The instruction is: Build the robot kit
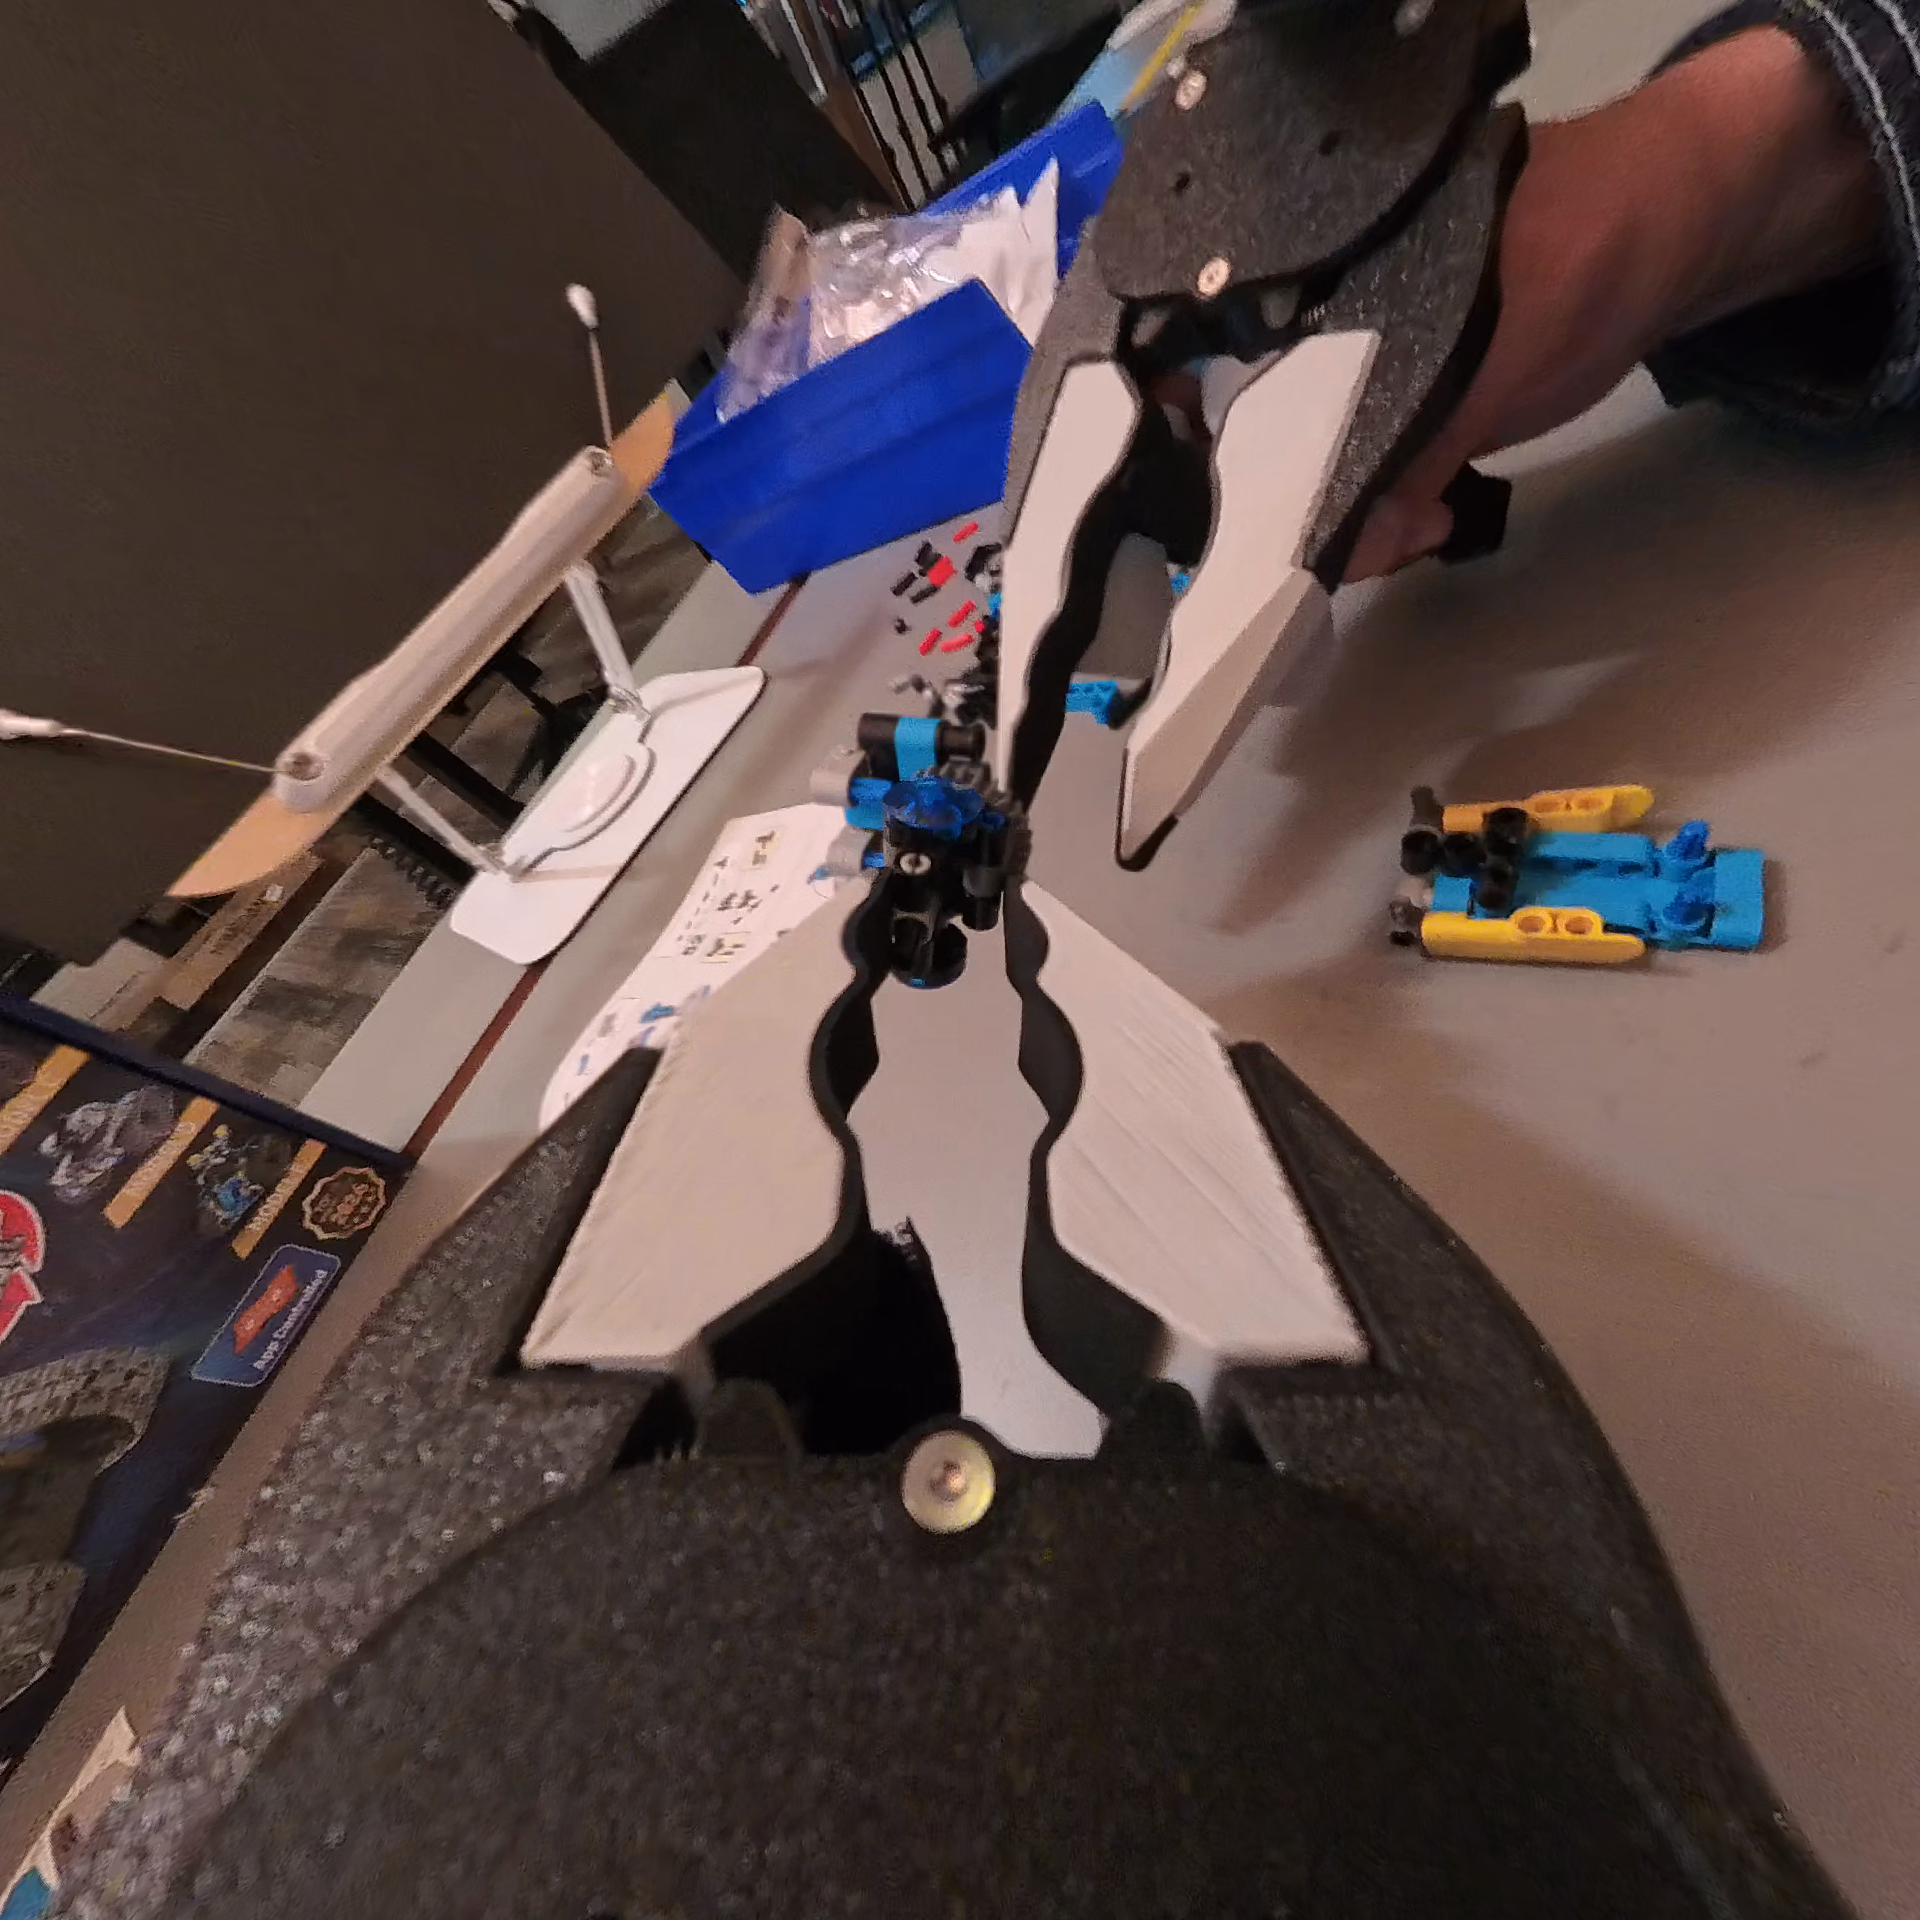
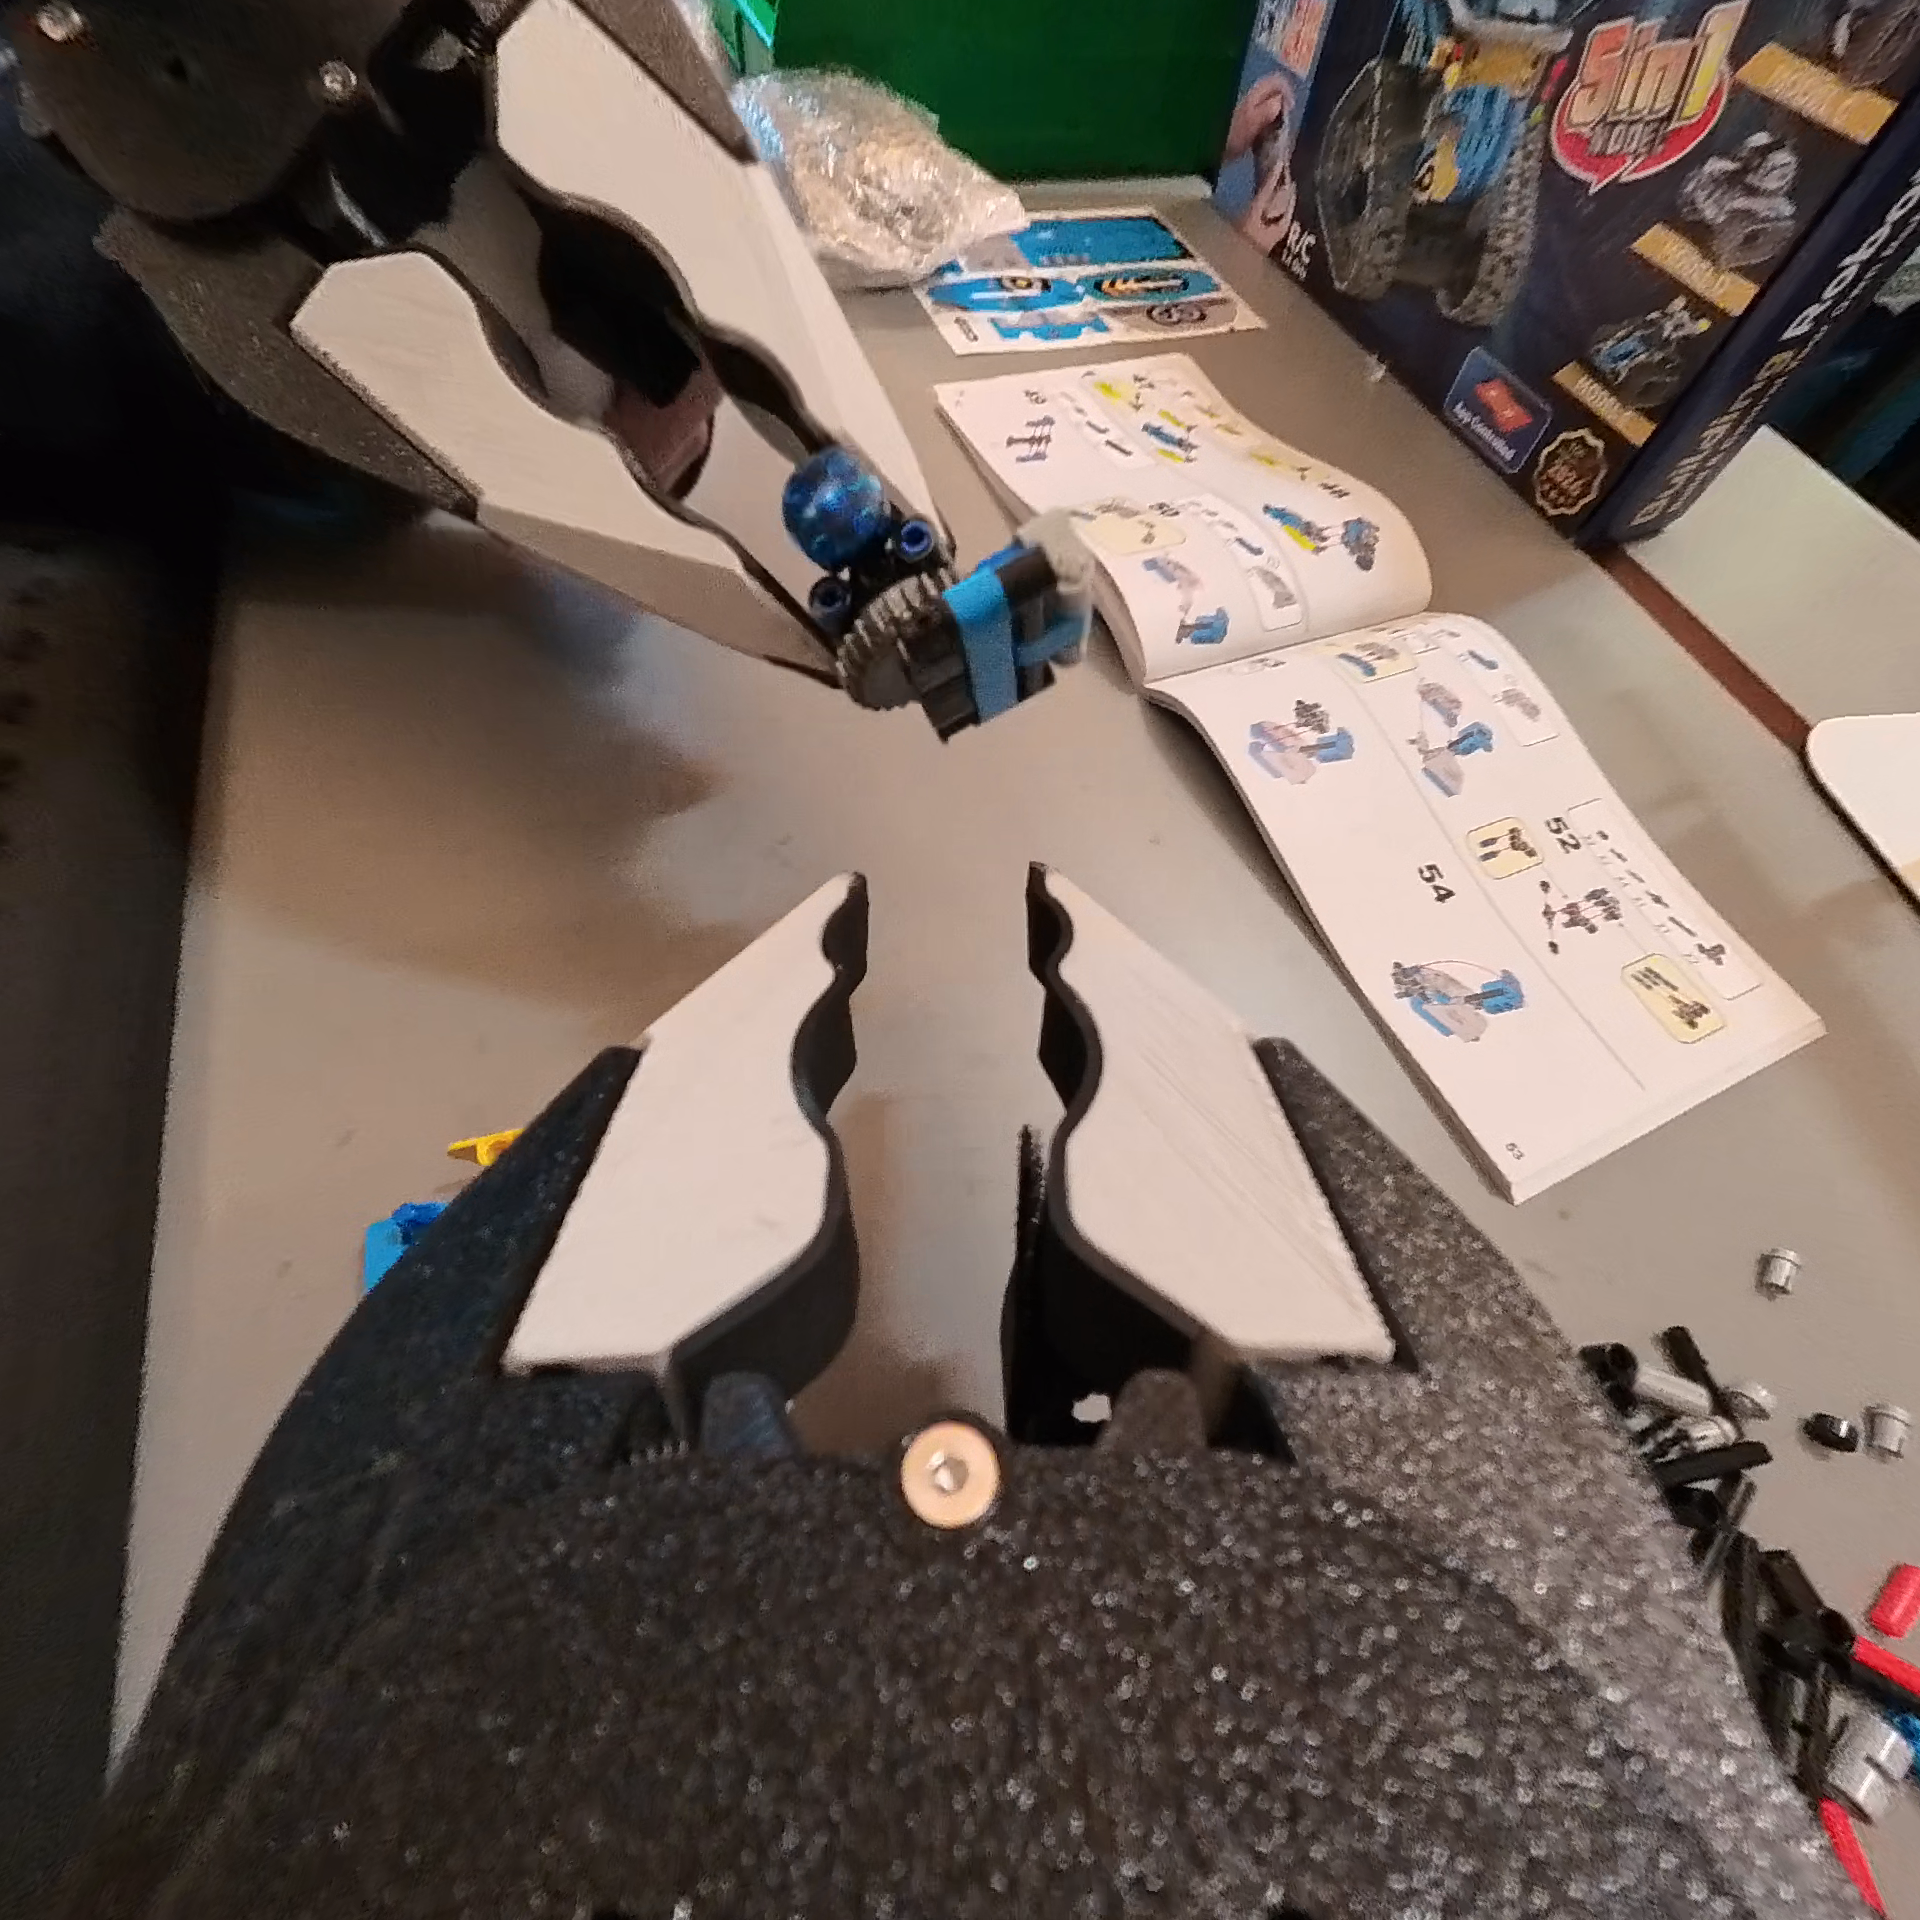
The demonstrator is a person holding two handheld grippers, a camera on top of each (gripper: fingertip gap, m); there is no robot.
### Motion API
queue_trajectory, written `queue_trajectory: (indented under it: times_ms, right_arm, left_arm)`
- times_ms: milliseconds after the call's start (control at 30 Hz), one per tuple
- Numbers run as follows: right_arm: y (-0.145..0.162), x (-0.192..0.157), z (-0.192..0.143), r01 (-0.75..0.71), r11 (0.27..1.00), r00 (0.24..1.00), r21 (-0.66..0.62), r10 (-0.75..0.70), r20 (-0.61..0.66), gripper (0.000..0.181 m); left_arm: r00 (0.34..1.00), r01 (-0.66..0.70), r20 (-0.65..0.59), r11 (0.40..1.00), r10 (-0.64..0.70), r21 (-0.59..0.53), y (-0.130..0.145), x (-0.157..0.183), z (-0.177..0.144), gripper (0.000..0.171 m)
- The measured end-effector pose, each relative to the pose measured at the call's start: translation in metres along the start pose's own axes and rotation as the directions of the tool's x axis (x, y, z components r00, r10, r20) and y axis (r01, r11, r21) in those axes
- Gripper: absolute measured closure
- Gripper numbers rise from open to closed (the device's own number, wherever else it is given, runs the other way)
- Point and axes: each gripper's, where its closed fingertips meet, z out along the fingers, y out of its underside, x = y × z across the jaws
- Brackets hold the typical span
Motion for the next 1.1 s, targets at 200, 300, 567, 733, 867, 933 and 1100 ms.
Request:
queue_trajectory:
  times_ms: [200,300,567,733,867,933,1100]
  right_arm:
    - [-0.001,0.001,-0.001,0.002,1.0,1.0,0.007,-0.002,-0.005,0.152]
    - [-0.002,0.0,-0.001,0.01,1.0,1.0,0.009,-0.01,-0.006,0.152]
    - [-0.003,0.001,-0.002,0.014,1.0,1.0,0.012,-0.014,-0.01,0.154]
    - [-0.029,-0.006,-0.013,-0.016,0.987,0.999,0.16,0.011,0.033,0.146]
    - [-0.052,-0.019,-0.025,0.024,0.955,0.996,0.296,-0.048,0.074,0.123]
    - [-0.059,-0.024,-0.029,0.1,0.933,0.992,0.345,-0.119,0.036,0.122]
    - [-0.058,-0.03,-0.019,0.172,0.93,0.984,0.325,-0.175,-0.02,0.113]
  left_arm:
    - [0.999,0.033,0.026,0.999,-0.033,0.012,-0.002,-0.008,-0.002,0.151]
    - [0.998,0.034,0.058,0.998,-0.038,0.056,-0.01,-0.014,-0.007,0.151]
    - [0.993,0.047,0.101,0.991,-0.06,0.129,-0.022,-0.026,-0.017,0.151]
    - [0.995,0.005,0.096,0.991,-0.018,0.133,-0.024,-0.02,-0.016,0.151]
    - [0.997,0.007,0.071,0.991,-0.017,0.135,-0.025,-0.015,-0.015,0.151]
    - [0.998,0.027,0.054,0.99,-0.034,0.137,-0.025,-0.013,-0.014,0.15]
    - [0.994,0.107,-0.03,0.982,-0.103,0.157,-0.028,-0.003,-0.011,0.151]
